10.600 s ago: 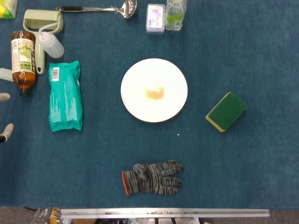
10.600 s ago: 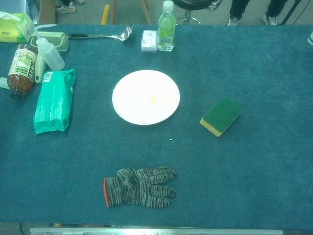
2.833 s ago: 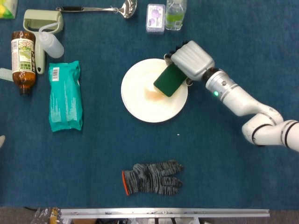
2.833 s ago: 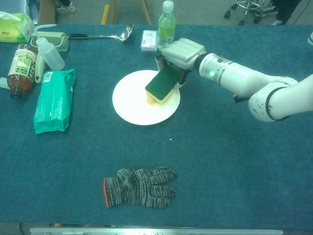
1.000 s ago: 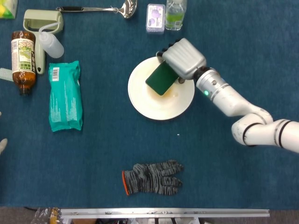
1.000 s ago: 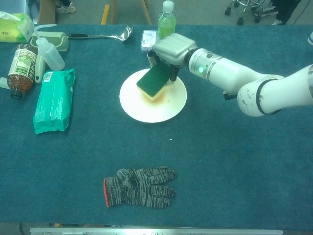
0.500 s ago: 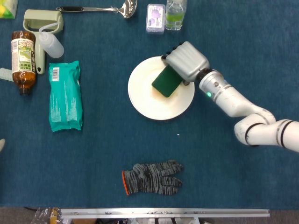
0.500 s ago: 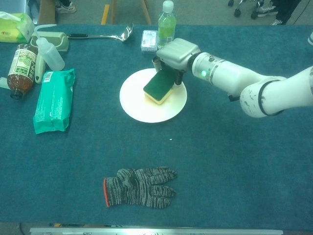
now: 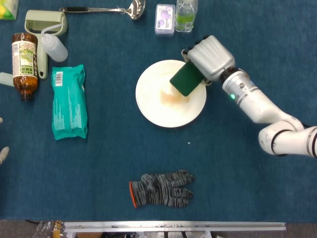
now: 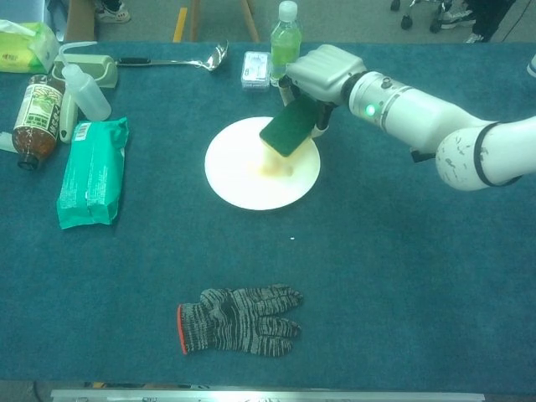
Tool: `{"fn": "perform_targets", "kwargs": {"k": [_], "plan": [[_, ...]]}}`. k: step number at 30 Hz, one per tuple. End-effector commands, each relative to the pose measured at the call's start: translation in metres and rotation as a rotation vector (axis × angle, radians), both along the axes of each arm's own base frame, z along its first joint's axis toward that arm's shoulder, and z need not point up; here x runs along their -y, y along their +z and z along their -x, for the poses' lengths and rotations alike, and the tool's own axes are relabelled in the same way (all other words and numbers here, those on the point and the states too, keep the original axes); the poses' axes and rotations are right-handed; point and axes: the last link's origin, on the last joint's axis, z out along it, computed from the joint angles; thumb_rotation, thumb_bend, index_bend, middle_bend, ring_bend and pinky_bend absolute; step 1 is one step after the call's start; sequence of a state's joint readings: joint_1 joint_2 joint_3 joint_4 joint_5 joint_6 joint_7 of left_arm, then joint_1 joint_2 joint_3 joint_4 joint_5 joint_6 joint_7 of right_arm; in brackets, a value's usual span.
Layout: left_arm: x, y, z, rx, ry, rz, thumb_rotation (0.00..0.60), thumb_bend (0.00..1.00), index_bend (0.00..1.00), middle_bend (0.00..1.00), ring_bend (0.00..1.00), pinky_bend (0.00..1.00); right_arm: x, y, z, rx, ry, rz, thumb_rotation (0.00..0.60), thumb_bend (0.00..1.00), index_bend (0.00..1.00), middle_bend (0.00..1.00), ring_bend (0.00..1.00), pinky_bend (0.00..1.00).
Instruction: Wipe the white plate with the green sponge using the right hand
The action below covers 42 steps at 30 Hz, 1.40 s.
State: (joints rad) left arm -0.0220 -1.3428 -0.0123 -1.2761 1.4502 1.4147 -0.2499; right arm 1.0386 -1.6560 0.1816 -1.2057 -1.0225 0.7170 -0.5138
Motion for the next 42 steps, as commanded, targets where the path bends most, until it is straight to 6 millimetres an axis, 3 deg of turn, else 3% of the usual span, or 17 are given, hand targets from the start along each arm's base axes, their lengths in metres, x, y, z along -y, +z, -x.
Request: {"fn": "perform_targets", "kwargs": {"k": [1, 7, 14, 19, 27, 33, 42], "plan": [[0.001, 0.000, 0.001, 0.000, 0.003, 0.000, 0.600, 0.21, 0.30, 0.08, 0.00, 0.20, -0.002, -0.007, -0.008, 0.015, 0.010, -0.017, 0.600, 0.09, 0.47, 0.51, 0.40, 0.38], [0.003, 0.002, 0.004, 0.005, 0.014, -0.004, 0.600, 0.21, 0.30, 0.08, 0.00, 0.20, -0.006, -0.025, -0.014, 0.009, 0.020, -0.056, 0.600, 0.09, 0.47, 0.51, 0.40, 0.38], [0.004, 0.003, 0.008, 0.012, 0.020, -0.011, 0.600, 0.21, 0.30, 0.09, 0.00, 0.20, -0.004, -0.031, -0.003, -0.041, 0.010, -0.063, 0.600, 0.09, 0.47, 0.51, 0.40, 0.38], [0.004, 0.002, 0.007, 0.015, 0.017, -0.010, 0.600, 0.21, 0.30, 0.09, 0.00, 0.20, -0.002, -0.025, 0.008, -0.074, -0.004, -0.050, 0.600, 0.09, 0.47, 0.51, 0.40, 0.38], [0.002, 0.001, 0.004, 0.014, 0.009, -0.005, 0.600, 0.21, 0.30, 0.09, 0.00, 0.20, 0.003, 0.001, 0.017, -0.085, -0.029, 0.010, 0.600, 0.09, 0.47, 0.51, 0.40, 0.38], [0.001, -0.001, 0.002, 0.013, 0.003, -0.001, 0.600, 0.21, 0.30, 0.10, 0.00, 0.20, 0.001, 0.004, 0.008, -0.050, -0.027, 0.014, 0.600, 0.10, 0.47, 0.51, 0.40, 0.38], [0.004, 0.000, 0.006, 0.015, 0.019, -0.003, 0.600, 0.21, 0.30, 0.10, 0.00, 0.20, -0.004, -0.025, -0.018, -0.012, 0.004, -0.044, 0.600, 0.09, 0.47, 0.51, 0.40, 0.38]]}}
